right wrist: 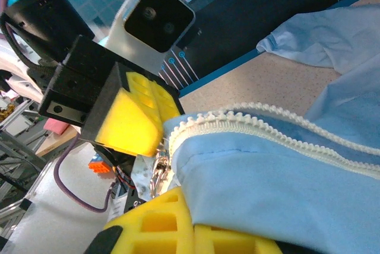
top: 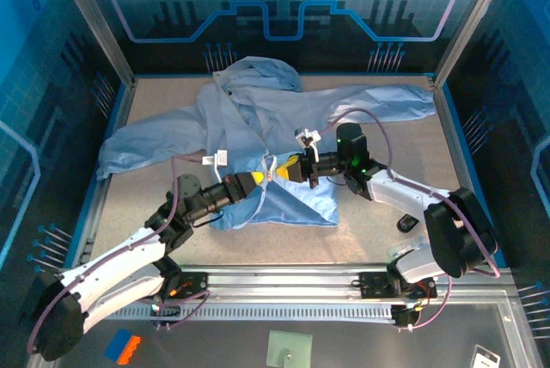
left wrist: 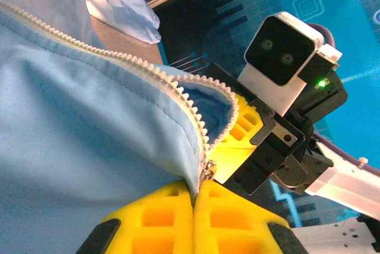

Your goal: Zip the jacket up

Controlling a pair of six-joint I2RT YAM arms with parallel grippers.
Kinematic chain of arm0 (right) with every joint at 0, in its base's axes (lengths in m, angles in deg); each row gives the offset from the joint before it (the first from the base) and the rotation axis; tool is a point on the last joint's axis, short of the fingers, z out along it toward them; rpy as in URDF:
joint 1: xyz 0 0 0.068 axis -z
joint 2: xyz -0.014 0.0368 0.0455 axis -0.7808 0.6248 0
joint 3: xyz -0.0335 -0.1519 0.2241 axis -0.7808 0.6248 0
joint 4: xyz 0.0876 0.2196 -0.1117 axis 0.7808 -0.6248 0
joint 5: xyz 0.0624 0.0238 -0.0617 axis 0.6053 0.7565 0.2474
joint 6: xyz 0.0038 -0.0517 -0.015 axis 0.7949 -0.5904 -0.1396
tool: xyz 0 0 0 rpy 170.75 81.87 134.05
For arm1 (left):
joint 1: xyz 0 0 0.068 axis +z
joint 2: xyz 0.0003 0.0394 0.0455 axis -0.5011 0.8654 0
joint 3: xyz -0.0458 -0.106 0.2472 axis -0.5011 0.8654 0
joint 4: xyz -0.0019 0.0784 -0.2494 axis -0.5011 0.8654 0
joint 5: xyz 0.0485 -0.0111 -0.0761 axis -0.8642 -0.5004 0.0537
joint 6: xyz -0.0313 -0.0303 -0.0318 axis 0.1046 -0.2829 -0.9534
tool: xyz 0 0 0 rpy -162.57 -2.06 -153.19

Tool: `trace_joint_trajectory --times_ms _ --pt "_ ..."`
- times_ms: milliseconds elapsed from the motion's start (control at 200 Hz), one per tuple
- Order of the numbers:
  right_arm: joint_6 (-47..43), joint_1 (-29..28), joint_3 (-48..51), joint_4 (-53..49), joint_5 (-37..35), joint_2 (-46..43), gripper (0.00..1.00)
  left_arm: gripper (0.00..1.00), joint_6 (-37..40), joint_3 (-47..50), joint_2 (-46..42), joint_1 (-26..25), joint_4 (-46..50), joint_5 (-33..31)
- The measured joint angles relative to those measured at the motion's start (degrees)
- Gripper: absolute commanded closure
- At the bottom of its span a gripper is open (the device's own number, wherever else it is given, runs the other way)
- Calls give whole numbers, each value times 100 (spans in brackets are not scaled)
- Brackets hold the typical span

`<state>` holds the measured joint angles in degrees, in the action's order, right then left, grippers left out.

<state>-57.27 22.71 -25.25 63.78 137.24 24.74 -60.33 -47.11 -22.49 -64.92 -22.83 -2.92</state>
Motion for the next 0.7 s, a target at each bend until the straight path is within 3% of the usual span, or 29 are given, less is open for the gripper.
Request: trace_joint_trajectory --times_ms 450,575,700 --pt "173 -63 225 52 68 -31 94 100 1067 -750 -181 -164 2190 109" --pt "306 -50 358 205 17 -9 72 100 1213 -852 -190 -186 2721 155" --pt "365 44 450 291 -136 -11 59 100 1285 -868 -184 -186 3373 173"
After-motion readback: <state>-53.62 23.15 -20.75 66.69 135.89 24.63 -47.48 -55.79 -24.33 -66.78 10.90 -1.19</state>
